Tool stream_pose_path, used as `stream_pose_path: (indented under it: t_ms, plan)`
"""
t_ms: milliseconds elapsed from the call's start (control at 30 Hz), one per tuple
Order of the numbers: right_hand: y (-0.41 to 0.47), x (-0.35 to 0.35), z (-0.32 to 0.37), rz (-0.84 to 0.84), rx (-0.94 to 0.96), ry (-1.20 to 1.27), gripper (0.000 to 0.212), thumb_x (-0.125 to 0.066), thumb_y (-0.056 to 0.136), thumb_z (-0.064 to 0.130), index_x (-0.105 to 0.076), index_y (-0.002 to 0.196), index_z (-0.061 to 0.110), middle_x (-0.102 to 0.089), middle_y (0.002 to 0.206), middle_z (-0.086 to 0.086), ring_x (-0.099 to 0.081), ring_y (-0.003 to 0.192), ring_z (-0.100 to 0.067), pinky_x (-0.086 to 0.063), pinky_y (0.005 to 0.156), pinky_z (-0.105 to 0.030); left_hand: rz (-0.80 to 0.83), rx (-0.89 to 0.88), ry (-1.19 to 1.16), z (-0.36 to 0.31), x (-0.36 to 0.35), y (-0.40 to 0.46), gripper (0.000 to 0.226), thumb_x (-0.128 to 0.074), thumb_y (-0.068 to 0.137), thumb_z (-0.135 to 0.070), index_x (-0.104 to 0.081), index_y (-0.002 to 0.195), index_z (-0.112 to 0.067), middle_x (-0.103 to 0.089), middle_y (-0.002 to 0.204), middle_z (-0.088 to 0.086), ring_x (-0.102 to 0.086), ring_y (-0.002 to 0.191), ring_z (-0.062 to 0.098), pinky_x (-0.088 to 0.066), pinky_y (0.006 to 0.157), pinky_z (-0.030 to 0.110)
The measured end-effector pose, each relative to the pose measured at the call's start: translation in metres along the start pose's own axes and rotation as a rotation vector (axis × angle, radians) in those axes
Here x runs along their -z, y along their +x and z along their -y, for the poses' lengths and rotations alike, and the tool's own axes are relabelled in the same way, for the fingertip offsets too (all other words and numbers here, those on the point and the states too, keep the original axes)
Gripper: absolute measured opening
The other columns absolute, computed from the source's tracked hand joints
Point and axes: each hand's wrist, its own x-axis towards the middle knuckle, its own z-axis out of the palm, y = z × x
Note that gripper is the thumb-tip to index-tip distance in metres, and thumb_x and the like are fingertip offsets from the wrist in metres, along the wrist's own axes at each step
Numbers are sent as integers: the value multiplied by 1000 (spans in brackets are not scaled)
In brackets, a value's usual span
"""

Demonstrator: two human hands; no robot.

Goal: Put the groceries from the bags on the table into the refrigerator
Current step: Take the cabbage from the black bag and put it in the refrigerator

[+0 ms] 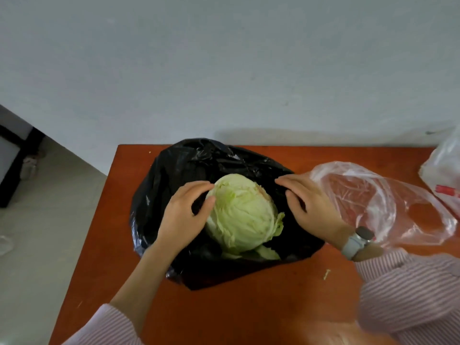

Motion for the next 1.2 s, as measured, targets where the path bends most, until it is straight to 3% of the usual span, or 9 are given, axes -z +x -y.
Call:
stream_pose_path:
  t_ms: [233,367,433,533,700,900,1000,1100,1200]
  plan:
    - [-112,-31,25,214,445,-292,27,-37,95,35,-52,106,16,-65,101,-4,-52,97,-16,-37,92,-34,199,-475,298,1,-20,-100,40,-53,84,-53,-68,93,-16,-66,93,-3,-56,92,12,-40,86,24]
    - [-127,-47,1,198,268,-411,21,-46,88,26,-65,88,18,-69,82,0,-62,85,-21,-37,91,-37,271,-363,443,31,-35,-130,34,-43,87,-36,-68,72,-19,-67,73,-7,-64,73,11,-47,71,21]
    - [-135,-53,-1,280,65,-303,27,-46,88,26,-70,82,14,-69,77,-1,-65,78,-23,-38,83,-30,247,-104,400,38,-41,-145,39,-39,89,-40,-57,61,-19,-56,57,-9,-57,55,10,-42,53,20]
    - [-141,-61,3,309,-379,-22,21,-52,92,17,-69,97,6,-68,95,-11,-63,90,-27,-44,79,-32,185,336,347,45,-52,-157,35,-50,92,-38,-56,67,-14,-52,57,-5,-53,52,16,-37,48,25]
    - [-133,-66,9,228,-468,30,19,-52,91,10,-66,103,5,-65,102,-11,-59,97,-25,-43,82,-28,46,168,358,38,-65,-154,16,-77,71,-11,-61,76,-8,-60,77,5,-58,54,18,-37,36,20]
    - [-111,-32,38,-6,-314,151,16,-55,88,12,-56,104,10,-54,98,2,-55,83,-15,-49,72,-29,-208,-150,337,19,-44,-127,23,-56,84,-26,-57,97,-8,-59,98,10,-58,90,23,-53,72,32]
    - [-76,-24,51,-60,-243,197,32,-52,89,22,-49,119,12,-49,114,0,-50,103,-16,-42,87,-28,-194,-46,214,6,-33,-94,43,-53,83,-41,-50,115,-12,-51,119,9,-45,111,19,-49,86,33]
    - [-37,-33,57,138,-306,292,54,-45,92,38,-24,141,27,-19,149,-3,-15,138,-15,-18,108,-31,-7,123,46,-6,-32,-58,73,-52,78,-58,-34,138,-20,-32,145,3,-25,133,15,-32,104,35]
    - [-21,-47,57,264,-374,328,61,-41,94,39,-13,146,24,-5,155,-2,1,142,-13,-7,116,-37,165,286,-49,-8,-42,-37,91,-57,73,-64,-14,145,-28,-14,154,-3,-12,140,16,-17,114,46]
